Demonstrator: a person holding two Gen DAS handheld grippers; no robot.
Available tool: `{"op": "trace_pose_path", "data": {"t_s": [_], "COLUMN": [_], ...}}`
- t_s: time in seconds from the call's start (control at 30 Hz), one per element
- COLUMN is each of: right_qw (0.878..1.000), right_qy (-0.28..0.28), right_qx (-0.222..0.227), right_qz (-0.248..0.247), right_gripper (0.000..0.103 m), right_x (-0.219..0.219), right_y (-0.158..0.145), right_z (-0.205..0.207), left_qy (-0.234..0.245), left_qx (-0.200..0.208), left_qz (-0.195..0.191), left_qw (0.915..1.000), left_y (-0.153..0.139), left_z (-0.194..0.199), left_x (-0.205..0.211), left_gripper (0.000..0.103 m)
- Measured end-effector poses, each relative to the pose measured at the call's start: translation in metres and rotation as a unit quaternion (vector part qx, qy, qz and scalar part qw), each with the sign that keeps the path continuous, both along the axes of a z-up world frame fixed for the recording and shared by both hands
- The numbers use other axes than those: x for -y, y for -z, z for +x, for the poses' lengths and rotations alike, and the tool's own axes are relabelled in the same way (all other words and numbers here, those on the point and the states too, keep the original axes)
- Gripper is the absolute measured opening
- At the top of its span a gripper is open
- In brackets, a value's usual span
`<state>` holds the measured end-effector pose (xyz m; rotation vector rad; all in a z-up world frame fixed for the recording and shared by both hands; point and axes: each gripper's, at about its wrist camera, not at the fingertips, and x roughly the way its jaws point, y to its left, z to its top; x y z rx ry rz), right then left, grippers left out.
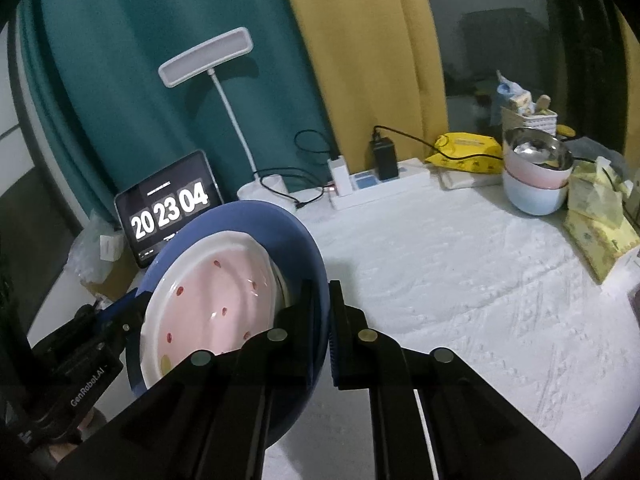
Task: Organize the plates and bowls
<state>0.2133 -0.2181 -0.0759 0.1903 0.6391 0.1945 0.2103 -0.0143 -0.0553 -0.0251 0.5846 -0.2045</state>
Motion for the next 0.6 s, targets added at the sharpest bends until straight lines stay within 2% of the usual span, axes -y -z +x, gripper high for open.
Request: {"op": "trace_pose_path", "data": {"t_s": [0.6], "right_qw": [0.999], "right_qy": [-0.043], "right_qx": [-0.025], "right_qz": [-0.004], "right_gripper": [0.009], "right_x": [-0.052], "right_y": [0.013], "right_z": [0.029], "left_qy": [-0.044], "left_qx": [-0.016], "left_qz": [0.002], "left_qw": [0.9989], "left_y": [0.014], "left_z": [0.009], "left_x": [-0.05], "left_gripper": [0.014]}}
